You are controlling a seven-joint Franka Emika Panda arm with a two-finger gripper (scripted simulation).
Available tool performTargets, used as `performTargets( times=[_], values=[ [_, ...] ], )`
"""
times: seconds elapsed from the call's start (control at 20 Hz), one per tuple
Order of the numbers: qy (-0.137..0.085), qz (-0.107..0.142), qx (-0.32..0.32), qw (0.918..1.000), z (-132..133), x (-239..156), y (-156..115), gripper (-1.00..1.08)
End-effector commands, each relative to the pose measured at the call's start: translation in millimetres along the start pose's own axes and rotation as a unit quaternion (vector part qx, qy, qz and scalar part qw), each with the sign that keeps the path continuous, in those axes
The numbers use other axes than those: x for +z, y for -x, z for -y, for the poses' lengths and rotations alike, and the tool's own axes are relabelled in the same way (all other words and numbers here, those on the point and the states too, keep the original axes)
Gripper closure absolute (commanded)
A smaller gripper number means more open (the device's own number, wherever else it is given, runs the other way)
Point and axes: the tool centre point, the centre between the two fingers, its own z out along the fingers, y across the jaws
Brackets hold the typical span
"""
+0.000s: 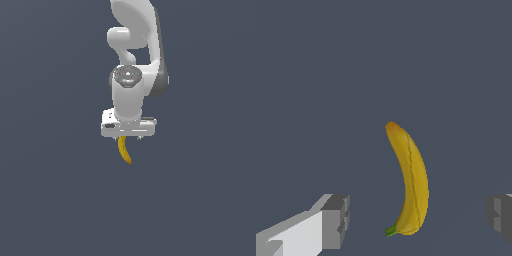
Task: Pick up the object and move it to a goal position.
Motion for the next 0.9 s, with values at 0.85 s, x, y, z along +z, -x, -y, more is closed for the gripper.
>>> performTargets(
  times=[0.85],
  values=[
    [0.003,-0.018,-0.004,0.9998,-19.9,-7.7,-7.1,-0.92]
  ],
)
